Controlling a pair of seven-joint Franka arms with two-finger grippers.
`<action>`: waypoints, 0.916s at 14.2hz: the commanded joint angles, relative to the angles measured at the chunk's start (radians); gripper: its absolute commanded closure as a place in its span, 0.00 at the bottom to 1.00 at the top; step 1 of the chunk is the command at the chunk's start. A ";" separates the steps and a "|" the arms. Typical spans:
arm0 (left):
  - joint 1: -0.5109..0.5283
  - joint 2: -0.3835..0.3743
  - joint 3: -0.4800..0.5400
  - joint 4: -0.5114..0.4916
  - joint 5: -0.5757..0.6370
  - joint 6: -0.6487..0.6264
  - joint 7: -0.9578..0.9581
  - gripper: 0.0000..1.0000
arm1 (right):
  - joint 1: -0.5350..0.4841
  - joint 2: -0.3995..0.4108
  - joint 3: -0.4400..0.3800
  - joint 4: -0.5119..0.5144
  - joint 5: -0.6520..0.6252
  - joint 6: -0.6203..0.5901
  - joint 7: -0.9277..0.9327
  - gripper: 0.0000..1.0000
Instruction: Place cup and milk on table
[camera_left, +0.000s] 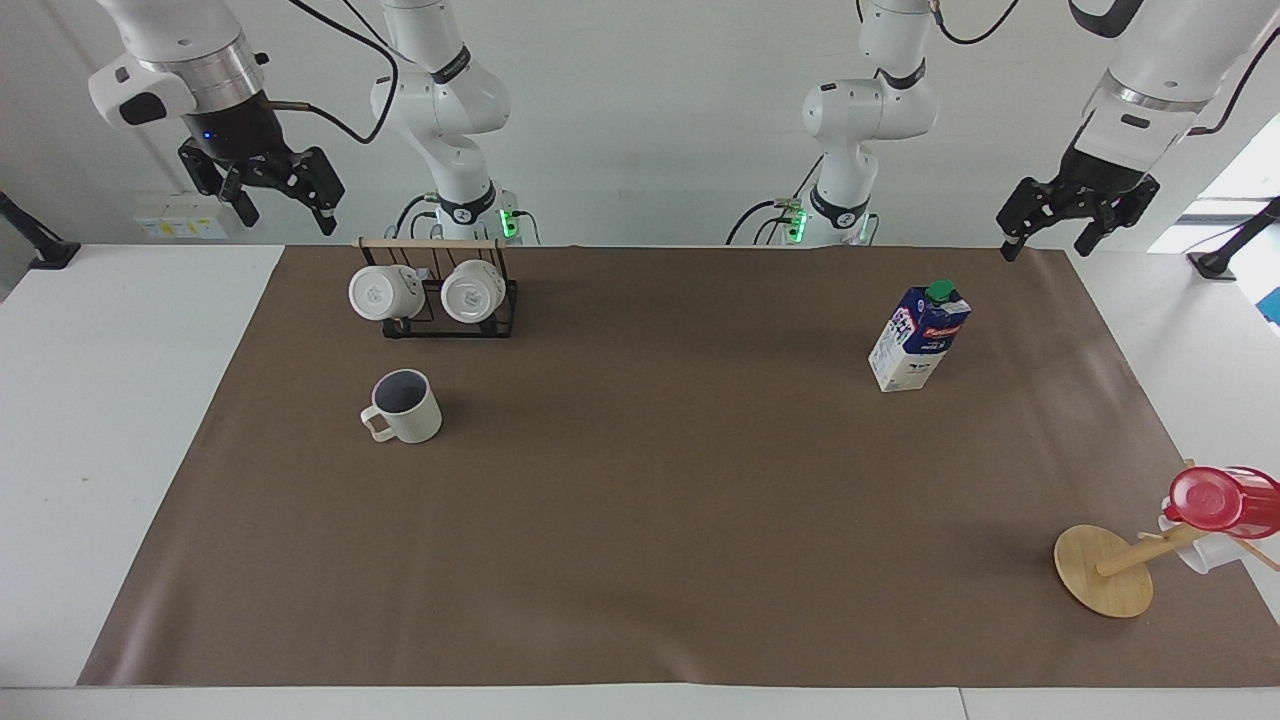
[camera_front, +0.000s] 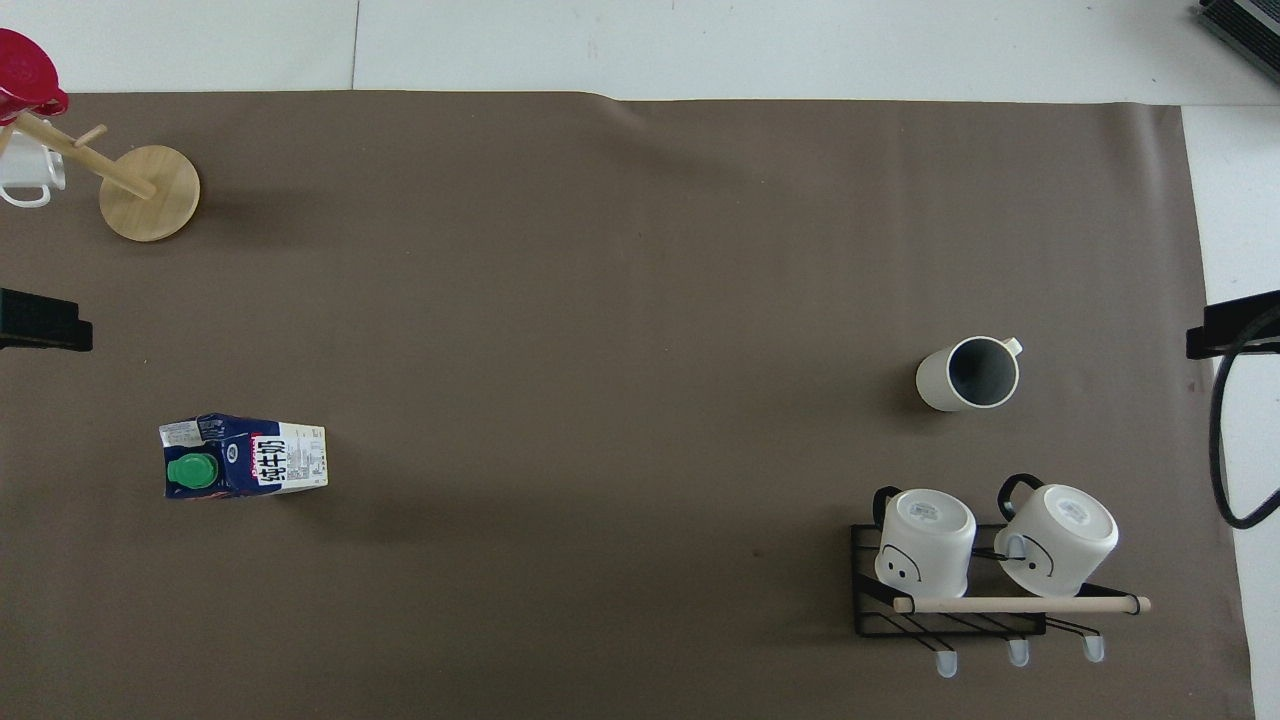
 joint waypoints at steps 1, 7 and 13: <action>-0.002 -0.005 -0.001 0.007 0.001 -0.007 0.009 0.00 | 0.003 -0.012 -0.005 -0.021 0.012 0.005 0.017 0.00; 0.000 -0.005 -0.001 0.007 0.001 -0.010 -0.002 0.00 | 0.004 -0.027 -0.004 -0.047 0.015 0.008 0.022 0.00; -0.003 -0.005 -0.007 0.007 0.001 -0.012 -0.002 0.00 | -0.002 -0.028 -0.004 -0.050 0.014 0.008 0.012 0.00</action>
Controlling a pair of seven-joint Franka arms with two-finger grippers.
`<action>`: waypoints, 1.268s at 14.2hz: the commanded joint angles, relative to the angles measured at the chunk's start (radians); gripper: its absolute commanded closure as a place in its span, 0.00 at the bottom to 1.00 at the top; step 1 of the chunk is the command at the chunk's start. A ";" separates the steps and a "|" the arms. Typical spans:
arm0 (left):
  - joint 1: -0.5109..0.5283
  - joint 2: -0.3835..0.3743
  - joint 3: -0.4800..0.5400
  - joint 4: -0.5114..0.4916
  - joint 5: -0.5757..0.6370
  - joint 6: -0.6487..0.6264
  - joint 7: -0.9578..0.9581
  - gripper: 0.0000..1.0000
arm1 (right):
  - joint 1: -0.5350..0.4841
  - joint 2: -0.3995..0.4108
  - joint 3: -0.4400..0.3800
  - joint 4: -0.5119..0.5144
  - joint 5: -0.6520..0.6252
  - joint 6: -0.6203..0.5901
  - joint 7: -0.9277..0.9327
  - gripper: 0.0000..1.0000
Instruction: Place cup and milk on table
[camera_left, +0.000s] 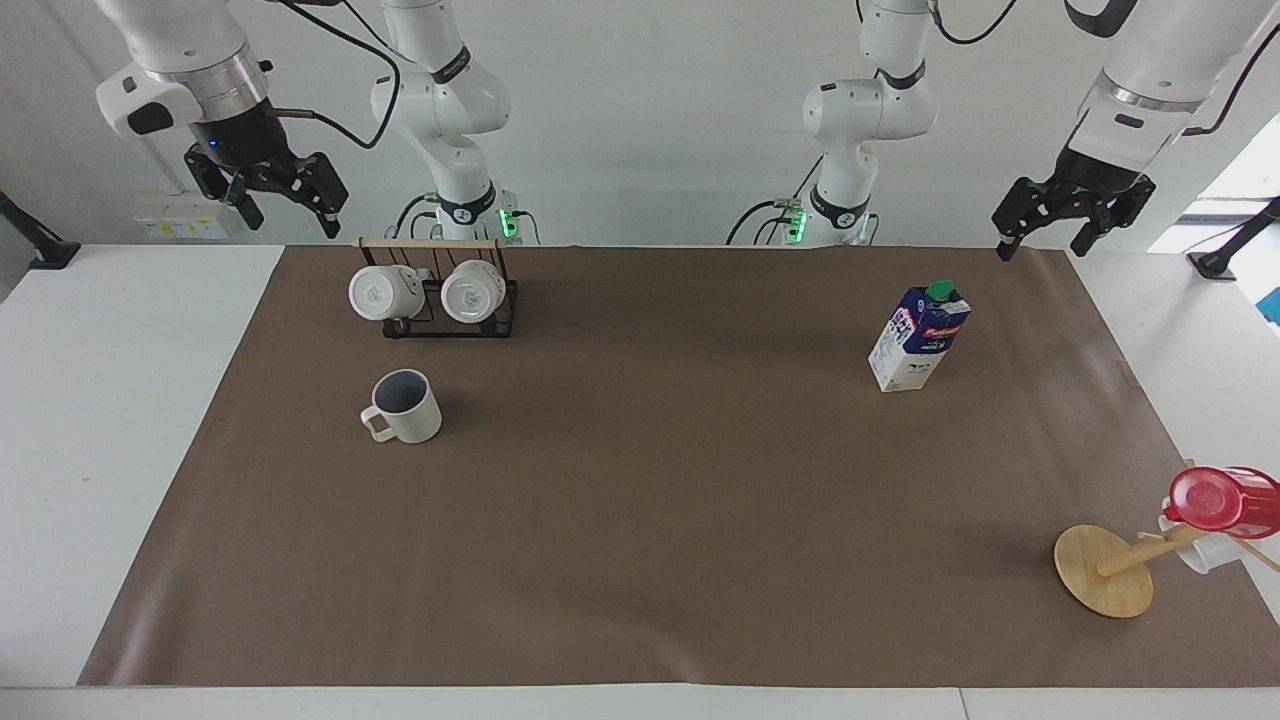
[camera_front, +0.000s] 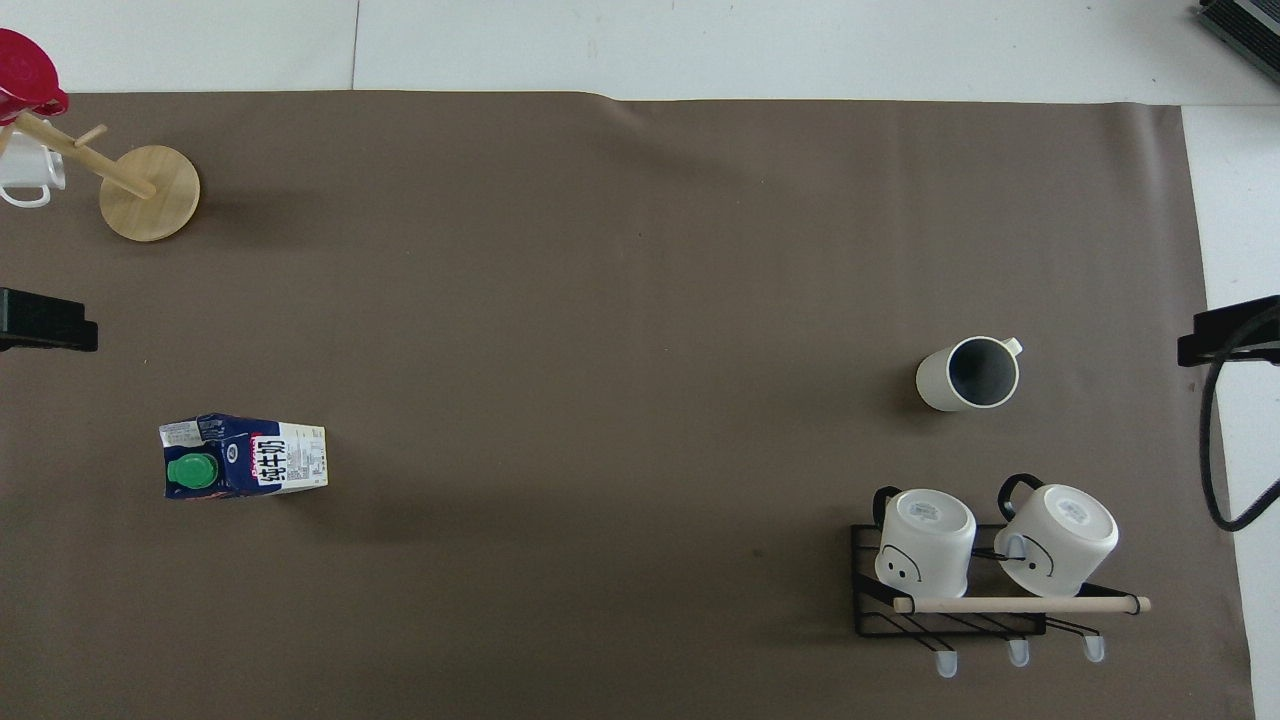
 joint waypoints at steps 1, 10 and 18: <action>-0.003 -0.005 -0.002 0.007 0.001 -0.013 -0.002 0.00 | -0.002 -0.024 -0.004 -0.027 0.014 0.007 0.011 0.00; 0.002 -0.005 -0.001 0.007 0.001 -0.013 -0.002 0.00 | -0.005 -0.026 -0.004 -0.036 0.015 0.007 0.009 0.00; 0.009 -0.005 -0.001 0.007 0.001 -0.015 -0.002 0.00 | -0.003 -0.027 -0.004 -0.045 0.014 0.008 0.014 0.00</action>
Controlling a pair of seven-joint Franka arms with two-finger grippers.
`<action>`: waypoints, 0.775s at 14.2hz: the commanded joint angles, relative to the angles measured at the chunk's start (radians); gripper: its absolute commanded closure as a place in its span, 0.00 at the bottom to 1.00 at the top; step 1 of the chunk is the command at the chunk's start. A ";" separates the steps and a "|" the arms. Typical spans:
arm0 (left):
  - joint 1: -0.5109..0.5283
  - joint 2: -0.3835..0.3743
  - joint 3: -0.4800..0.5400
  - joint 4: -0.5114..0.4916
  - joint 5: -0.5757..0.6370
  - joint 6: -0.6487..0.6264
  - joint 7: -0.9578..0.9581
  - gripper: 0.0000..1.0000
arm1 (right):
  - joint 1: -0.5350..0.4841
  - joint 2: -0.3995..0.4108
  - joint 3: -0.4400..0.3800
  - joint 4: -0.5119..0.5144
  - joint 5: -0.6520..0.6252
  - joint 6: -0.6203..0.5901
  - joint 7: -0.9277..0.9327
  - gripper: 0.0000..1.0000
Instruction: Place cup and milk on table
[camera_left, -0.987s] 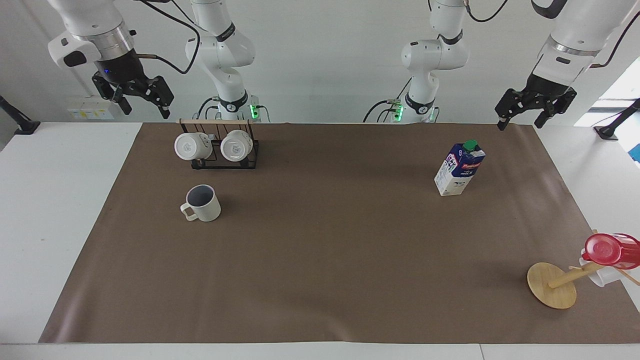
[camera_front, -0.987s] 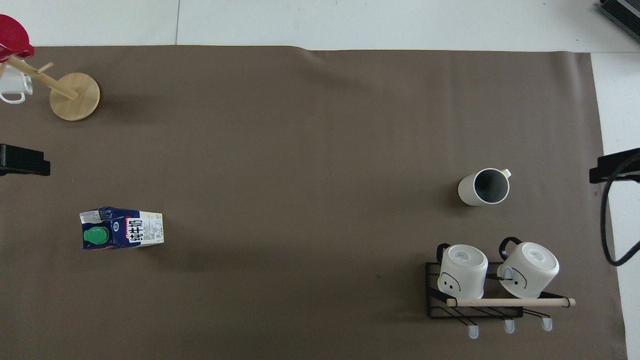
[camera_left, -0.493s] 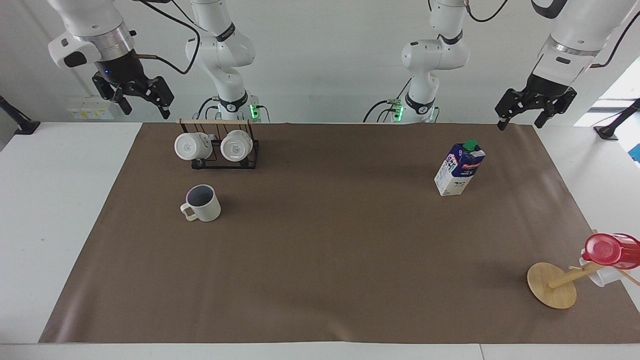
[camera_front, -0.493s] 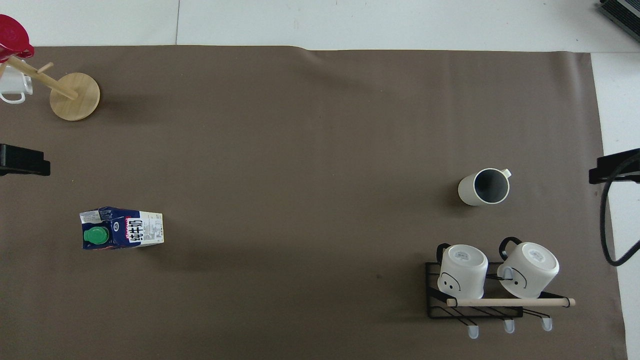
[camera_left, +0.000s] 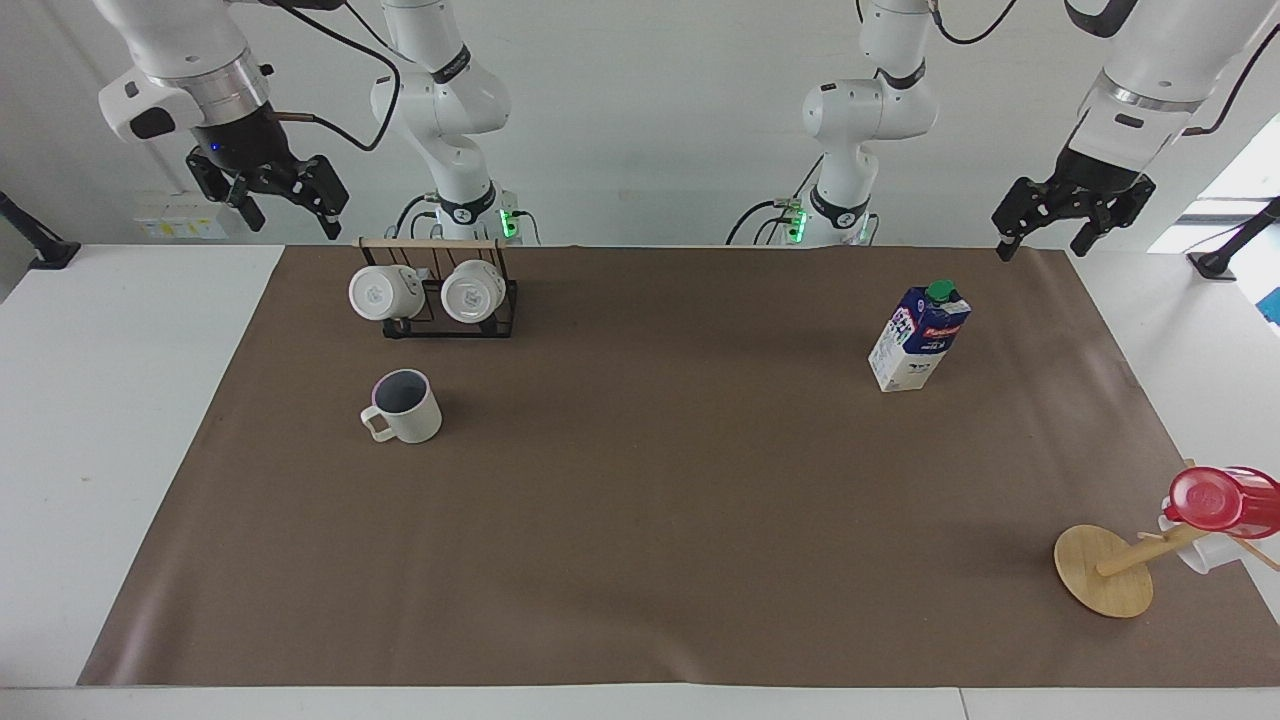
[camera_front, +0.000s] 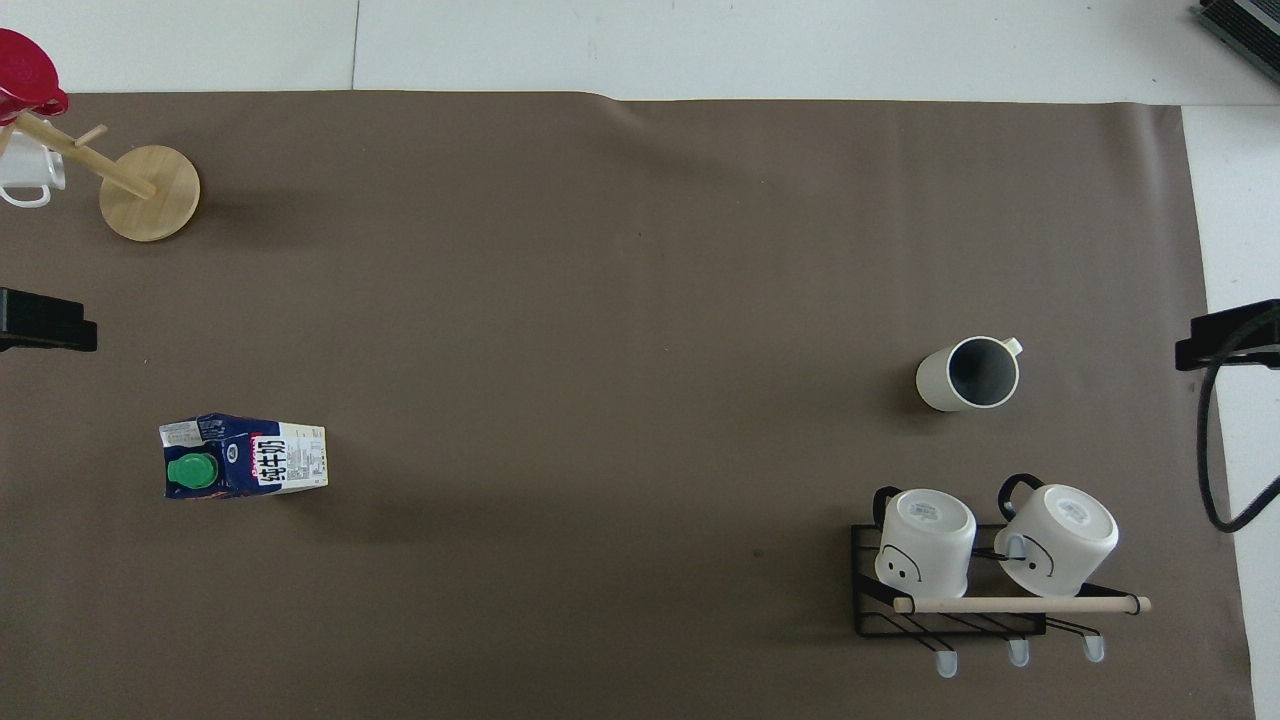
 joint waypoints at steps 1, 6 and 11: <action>0.009 -0.005 -0.004 0.007 0.001 -0.015 -0.001 0.00 | -0.003 -0.023 -0.002 -0.031 0.014 0.008 0.012 0.00; 0.011 -0.005 -0.002 0.007 0.001 -0.010 -0.001 0.00 | -0.004 -0.024 -0.002 -0.034 0.015 -0.004 0.009 0.00; 0.003 -0.005 -0.002 0.007 0.001 -0.015 -0.001 0.00 | 0.010 -0.030 0.004 -0.045 -0.008 0.031 0.006 0.00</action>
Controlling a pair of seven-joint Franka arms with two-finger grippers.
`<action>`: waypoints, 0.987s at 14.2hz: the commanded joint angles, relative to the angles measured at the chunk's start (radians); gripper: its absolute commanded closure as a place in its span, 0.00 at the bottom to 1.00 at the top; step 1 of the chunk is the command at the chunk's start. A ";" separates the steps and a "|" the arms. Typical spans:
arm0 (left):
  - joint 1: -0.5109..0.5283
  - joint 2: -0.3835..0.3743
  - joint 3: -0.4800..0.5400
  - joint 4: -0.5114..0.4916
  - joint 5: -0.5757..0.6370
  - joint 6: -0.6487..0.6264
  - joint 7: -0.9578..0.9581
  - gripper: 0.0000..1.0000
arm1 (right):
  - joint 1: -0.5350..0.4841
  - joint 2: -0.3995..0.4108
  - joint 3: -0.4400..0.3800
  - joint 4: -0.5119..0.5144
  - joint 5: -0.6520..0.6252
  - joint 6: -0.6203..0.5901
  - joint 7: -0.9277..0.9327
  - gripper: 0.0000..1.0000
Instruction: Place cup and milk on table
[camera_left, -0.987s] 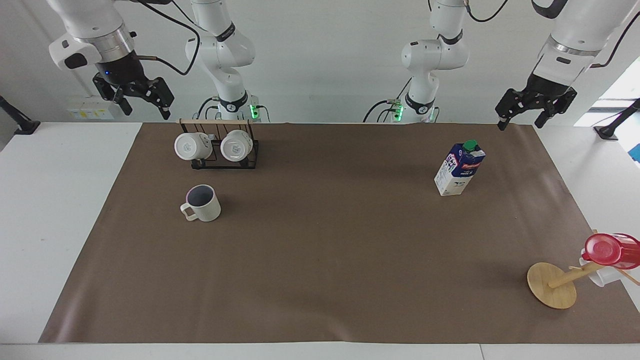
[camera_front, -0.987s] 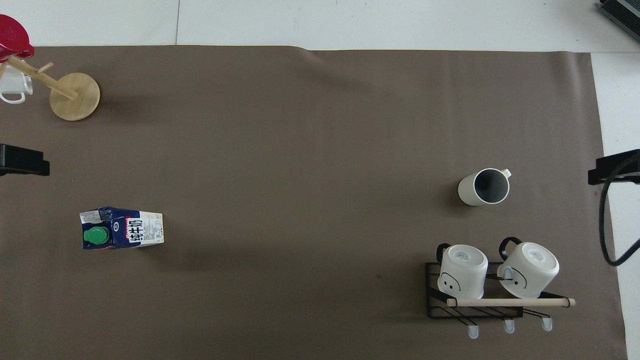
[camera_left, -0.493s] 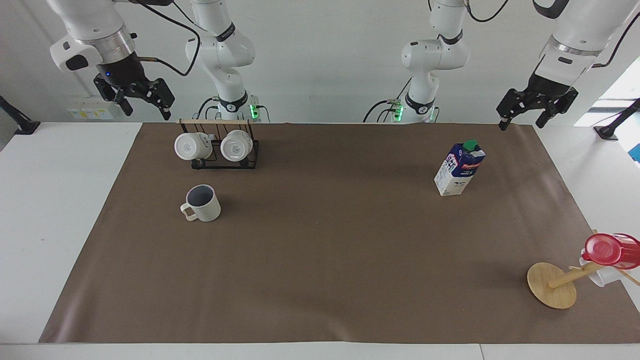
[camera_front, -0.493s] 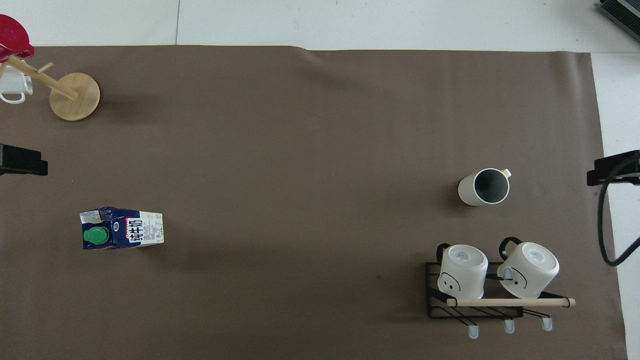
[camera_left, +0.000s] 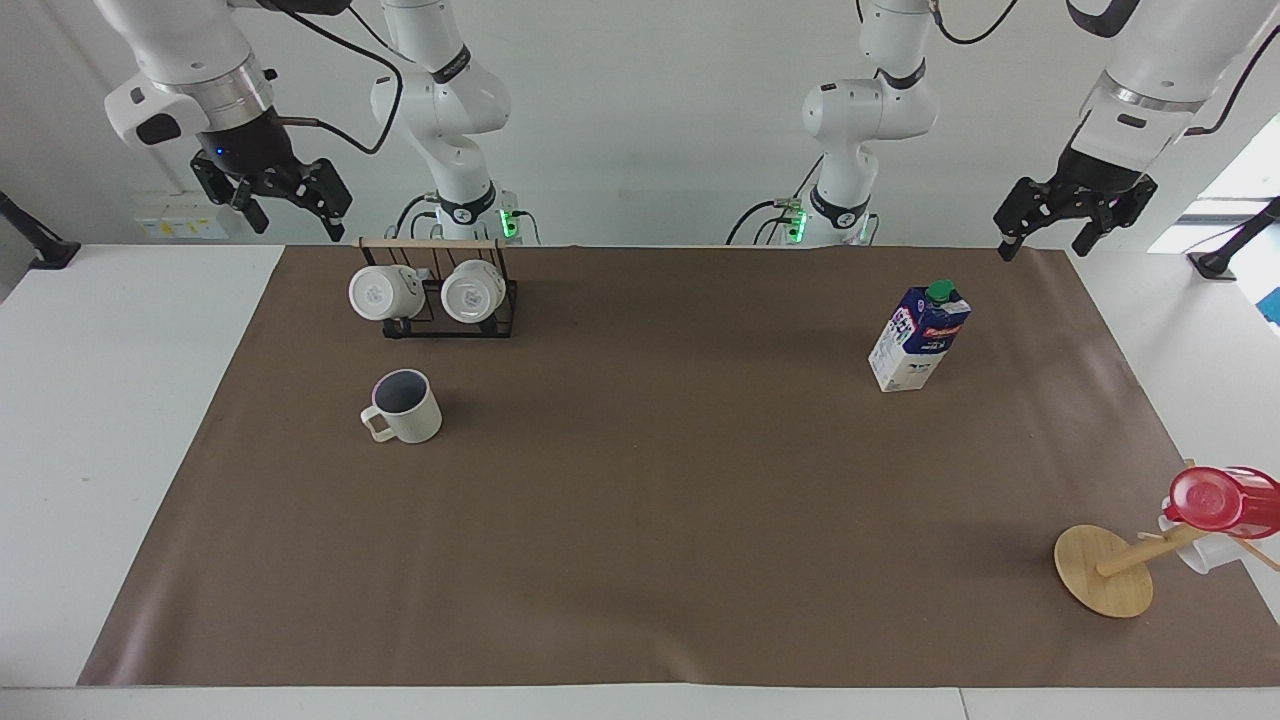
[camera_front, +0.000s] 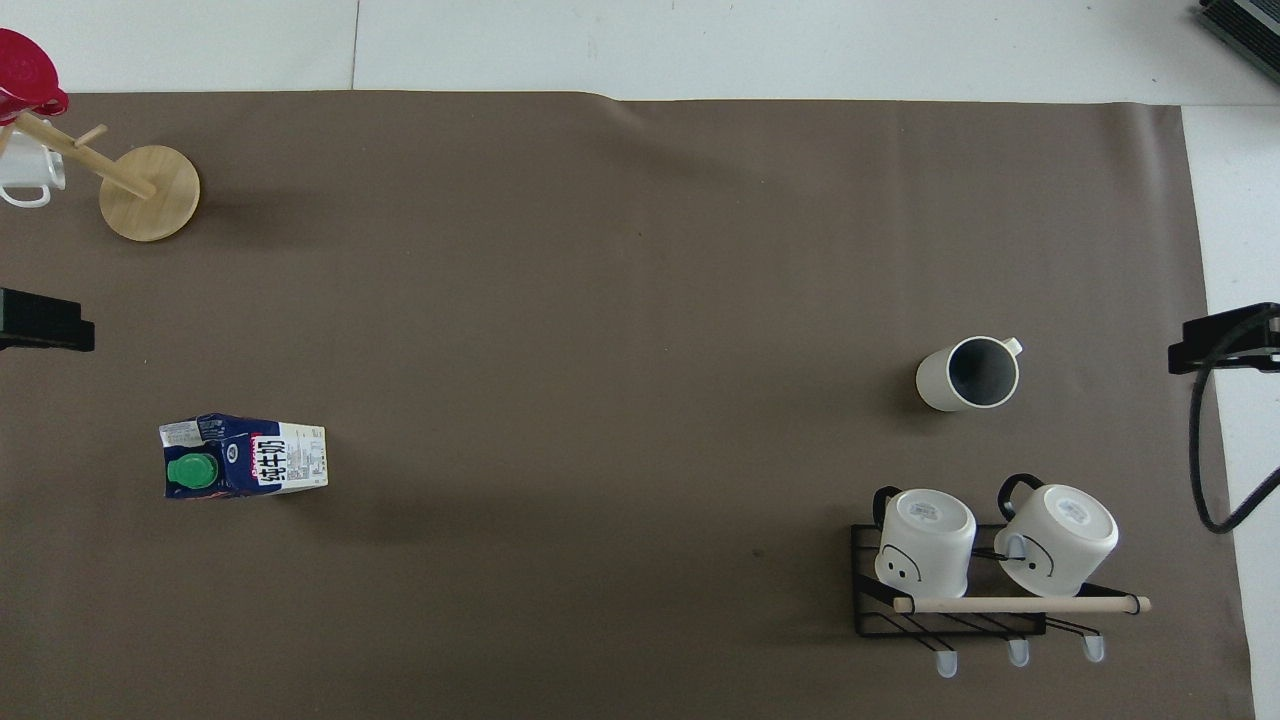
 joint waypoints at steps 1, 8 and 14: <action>0.001 -0.005 -0.004 0.007 0.001 -0.015 -0.001 0.00 | 0.006 -0.028 0.002 -0.037 -0.008 0.028 0.002 0.00; 0.012 -0.005 0.001 0.007 0.001 -0.018 -0.001 0.00 | 0.006 -0.030 0.003 -0.051 -0.008 0.031 -0.046 0.00; 0.012 -0.007 0.007 0.009 0.001 -0.016 0.004 0.00 | 0.007 -0.030 0.006 -0.052 -0.008 0.033 -0.047 0.00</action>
